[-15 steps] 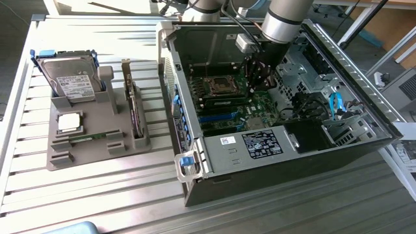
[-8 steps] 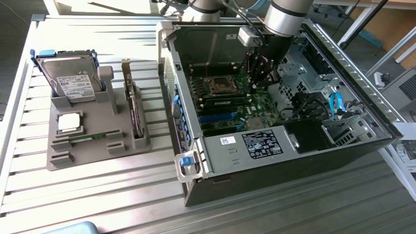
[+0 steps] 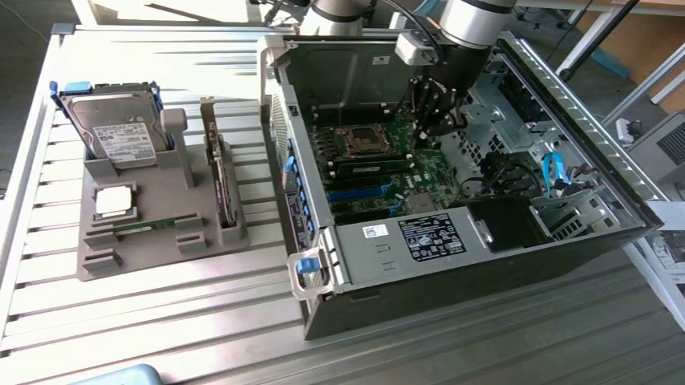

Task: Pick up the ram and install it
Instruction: 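Press down the ram until it locks into place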

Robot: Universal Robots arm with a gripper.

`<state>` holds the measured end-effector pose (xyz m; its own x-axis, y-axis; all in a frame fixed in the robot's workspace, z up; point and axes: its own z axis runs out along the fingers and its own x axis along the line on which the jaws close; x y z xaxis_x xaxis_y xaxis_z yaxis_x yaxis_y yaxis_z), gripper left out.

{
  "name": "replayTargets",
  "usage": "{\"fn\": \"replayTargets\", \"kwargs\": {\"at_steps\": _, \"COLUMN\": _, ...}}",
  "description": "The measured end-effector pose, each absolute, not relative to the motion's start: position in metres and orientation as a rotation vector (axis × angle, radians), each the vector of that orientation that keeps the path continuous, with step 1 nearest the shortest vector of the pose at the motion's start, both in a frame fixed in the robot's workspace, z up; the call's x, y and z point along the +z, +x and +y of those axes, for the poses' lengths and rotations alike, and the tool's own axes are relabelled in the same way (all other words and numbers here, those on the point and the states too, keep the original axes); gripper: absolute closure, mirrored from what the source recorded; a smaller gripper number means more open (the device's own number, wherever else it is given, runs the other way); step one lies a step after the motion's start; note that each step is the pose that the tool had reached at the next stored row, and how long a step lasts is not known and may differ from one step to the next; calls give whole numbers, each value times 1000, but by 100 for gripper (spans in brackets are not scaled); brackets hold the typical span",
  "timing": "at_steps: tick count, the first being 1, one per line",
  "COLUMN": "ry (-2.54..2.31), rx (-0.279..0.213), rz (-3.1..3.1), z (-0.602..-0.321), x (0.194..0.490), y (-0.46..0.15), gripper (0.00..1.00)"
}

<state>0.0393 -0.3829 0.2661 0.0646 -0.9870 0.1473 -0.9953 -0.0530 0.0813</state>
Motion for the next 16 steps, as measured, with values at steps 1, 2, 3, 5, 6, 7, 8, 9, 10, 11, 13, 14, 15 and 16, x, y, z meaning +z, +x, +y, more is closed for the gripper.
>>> {"fn": "replayTargets", "kwargs": {"at_steps": 1, "ry": 2168, "rx": 78, "rz": -2043, "z": -383, "x": 266, "y": 39, "gripper": 89}}
{"fn": "replayTargets", "kwargs": {"at_steps": 2, "ry": 2168, "rx": 79, "rz": -2043, "z": -383, "x": 266, "y": 39, "gripper": 89}}
{"fn": "replayTargets", "kwargs": {"at_steps": 3, "ry": 2168, "rx": 79, "rz": -2043, "z": -383, "x": 266, "y": 39, "gripper": 89}}
{"fn": "replayTargets", "kwargs": {"at_steps": 5, "ry": 2168, "rx": 79, "rz": -2043, "z": -383, "x": 266, "y": 39, "gripper": 89}}
{"fn": "replayTargets", "kwargs": {"at_steps": 6, "ry": 2167, "rx": 79, "rz": -2043, "z": -383, "x": 267, "y": 39, "gripper": 89}}
{"fn": "replayTargets", "kwargs": {"at_steps": 7, "ry": 2167, "rx": 79, "rz": -2043, "z": -383, "x": 266, "y": 38, "gripper": 89}}
{"fn": "replayTargets", "kwargs": {"at_steps": 8, "ry": 2167, "rx": 79, "rz": -2043, "z": -383, "x": 266, "y": 36, "gripper": 89}}
{"fn": "replayTargets", "kwargs": {"at_steps": 9, "ry": 2167, "rx": 79, "rz": -2043, "z": -383, "x": 266, "y": 33, "gripper": 89}}
{"fn": "replayTargets", "kwargs": {"at_steps": 10, "ry": 2167, "rx": 79, "rz": -2043, "z": -383, "x": 266, "y": 30, "gripper": 89}}
{"fn": "replayTargets", "kwargs": {"at_steps": 11, "ry": 2167, "rx": 79, "rz": -2043, "z": -383, "x": 266, "y": 26, "gripper": 89}}
{"fn": "replayTargets", "kwargs": {"at_steps": 13, "ry": 2168, "rx": 79, "rz": -2043, "z": -383, "x": 266, "y": 18, "gripper": 89}}
{"fn": "replayTargets", "kwargs": {"at_steps": 14, "ry": 2168, "rx": 79, "rz": -2043, "z": -383, "x": 265, "y": 14, "gripper": 89}}
{"fn": "replayTargets", "kwargs": {"at_steps": 15, "ry": 2168, "rx": 80, "rz": -2043, "z": -383, "x": 265, "y": 8, "gripper": 89}}
{"fn": "replayTargets", "kwargs": {"at_steps": 16, "ry": 2168, "rx": 80, "rz": -2044, "z": -383, "x": 265, "y": 3, "gripper": 89}}
